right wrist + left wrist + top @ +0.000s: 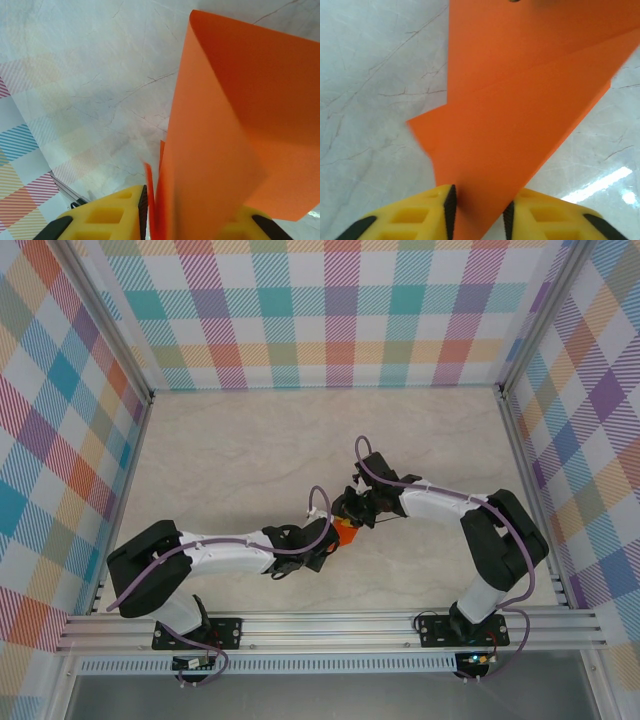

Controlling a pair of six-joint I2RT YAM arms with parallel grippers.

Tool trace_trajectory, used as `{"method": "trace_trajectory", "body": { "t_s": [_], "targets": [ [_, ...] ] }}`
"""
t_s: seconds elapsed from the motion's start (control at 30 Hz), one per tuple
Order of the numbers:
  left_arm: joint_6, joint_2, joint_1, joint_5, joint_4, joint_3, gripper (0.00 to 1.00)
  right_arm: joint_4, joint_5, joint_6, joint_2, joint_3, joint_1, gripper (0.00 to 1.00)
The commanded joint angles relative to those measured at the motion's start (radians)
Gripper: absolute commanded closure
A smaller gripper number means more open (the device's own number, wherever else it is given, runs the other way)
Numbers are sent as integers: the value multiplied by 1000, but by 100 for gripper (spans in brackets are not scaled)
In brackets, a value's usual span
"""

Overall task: Fold a paper plane with a square sheet of paper (pick it up from the middle)
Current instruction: Fourth fold the wing at the center of the table.

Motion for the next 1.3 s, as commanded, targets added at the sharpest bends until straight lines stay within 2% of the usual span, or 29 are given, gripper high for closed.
{"method": "trace_trajectory", "body": {
  "t_s": [0.0,0.07,0.4,0.47,0.6,0.77,1.0,1.27],
  "targets": [
    [-1,7,-11,-32,-9,13,73,-30,-16,-26,13,29,-6,76],
    [-2,11,-12,-29,-7,13,78,-33,-17,-27,14,29,-6,76],
    [18,6,-10,11,20,3,88,-79,17,-67,-35,19,-9,76],
    [22,4,-4,42,34,-5,89,-93,31,-82,-72,3,-16,73],
    [19,-2,27,136,89,-35,89,-100,53,-109,-178,-53,-34,62],
    [2,-9,78,266,167,-77,90,-108,64,-140,-285,-115,-41,58],
    [-56,-54,176,403,277,-161,90,14,-51,-157,-295,-202,-38,73],
    [-58,-54,265,567,316,-181,89,83,-102,-175,-139,-130,30,84]
  ]
}}
